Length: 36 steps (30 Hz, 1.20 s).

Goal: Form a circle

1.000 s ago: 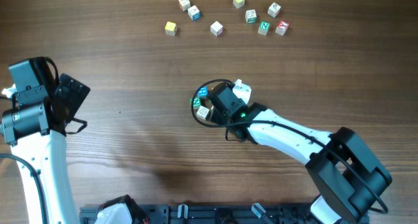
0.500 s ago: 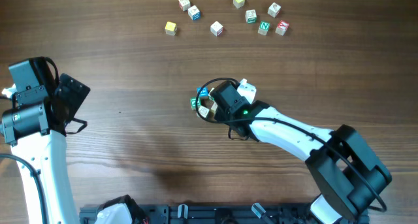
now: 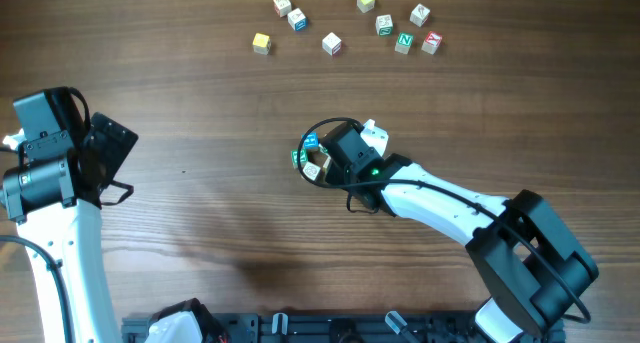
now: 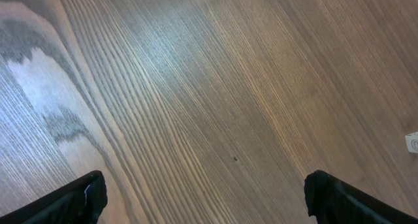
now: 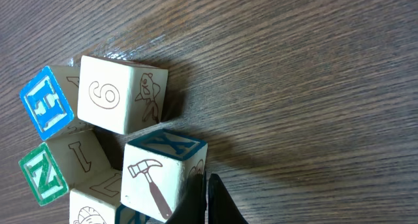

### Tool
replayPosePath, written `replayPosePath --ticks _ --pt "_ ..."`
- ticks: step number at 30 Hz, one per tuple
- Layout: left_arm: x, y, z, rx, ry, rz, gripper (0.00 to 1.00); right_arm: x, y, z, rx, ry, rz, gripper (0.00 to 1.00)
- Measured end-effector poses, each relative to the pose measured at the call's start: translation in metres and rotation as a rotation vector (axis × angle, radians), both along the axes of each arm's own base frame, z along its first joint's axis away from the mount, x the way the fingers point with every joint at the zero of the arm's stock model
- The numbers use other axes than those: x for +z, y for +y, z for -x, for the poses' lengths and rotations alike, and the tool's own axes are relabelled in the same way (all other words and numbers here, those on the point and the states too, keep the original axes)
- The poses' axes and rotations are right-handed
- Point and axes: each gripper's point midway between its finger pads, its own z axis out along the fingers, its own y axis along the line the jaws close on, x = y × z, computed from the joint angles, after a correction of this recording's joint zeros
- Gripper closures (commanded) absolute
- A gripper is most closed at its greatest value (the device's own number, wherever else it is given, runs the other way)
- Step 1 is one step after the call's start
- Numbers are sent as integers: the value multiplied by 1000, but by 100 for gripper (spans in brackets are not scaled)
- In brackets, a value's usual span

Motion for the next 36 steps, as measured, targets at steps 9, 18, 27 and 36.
replayPosePath --ticks 9,18,27,36 --pt "0 0 0 0 0 0 0 0 3 1 8 6 -16 95" --pt "0 0 0 0 0 0 0 1 5 1 11 7 -23 95" --pt "0 0 0 0 0 0 0 -2 2 6 13 30 -11 95" --pt "0 0 0 0 0 0 0 -7 1 25 41 107 -1 95"
